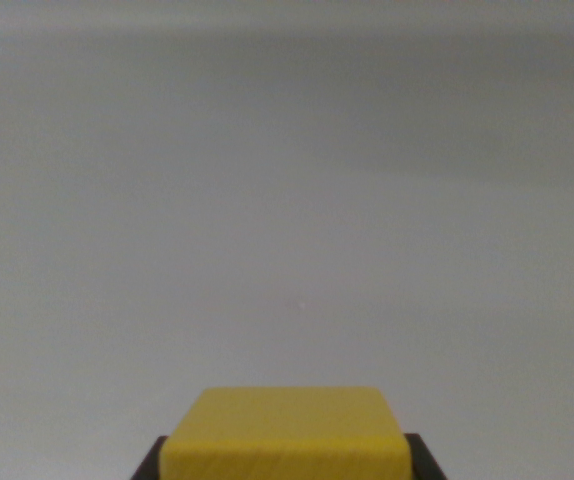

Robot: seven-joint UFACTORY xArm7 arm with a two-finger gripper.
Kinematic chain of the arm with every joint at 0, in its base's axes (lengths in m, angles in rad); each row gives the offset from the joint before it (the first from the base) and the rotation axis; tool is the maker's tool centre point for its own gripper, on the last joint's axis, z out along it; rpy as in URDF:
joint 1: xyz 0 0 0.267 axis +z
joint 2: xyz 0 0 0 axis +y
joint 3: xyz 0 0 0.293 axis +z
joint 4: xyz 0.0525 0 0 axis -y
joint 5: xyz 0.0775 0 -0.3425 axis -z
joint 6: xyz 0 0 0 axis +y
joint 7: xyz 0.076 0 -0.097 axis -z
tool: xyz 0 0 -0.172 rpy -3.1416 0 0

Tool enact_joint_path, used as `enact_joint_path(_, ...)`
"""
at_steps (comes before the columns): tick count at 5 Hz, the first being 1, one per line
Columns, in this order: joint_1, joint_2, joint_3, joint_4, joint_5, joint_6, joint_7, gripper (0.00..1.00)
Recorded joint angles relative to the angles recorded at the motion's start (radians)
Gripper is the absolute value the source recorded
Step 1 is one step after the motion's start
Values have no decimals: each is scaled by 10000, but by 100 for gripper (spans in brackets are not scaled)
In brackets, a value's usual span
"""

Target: Pick yellow cube

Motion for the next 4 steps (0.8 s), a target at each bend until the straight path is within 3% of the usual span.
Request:
enact_joint_path(1,0,0,0,0,0,0,0,100)
enact_joint_path(2,-1,-143,-4,263,-10,406,15,100)
enact_joint_path(3,-1,-143,-4,263,-10,406,15,100)
enact_joint_path(4,-3,-292,-7,536,-21,828,31,100)
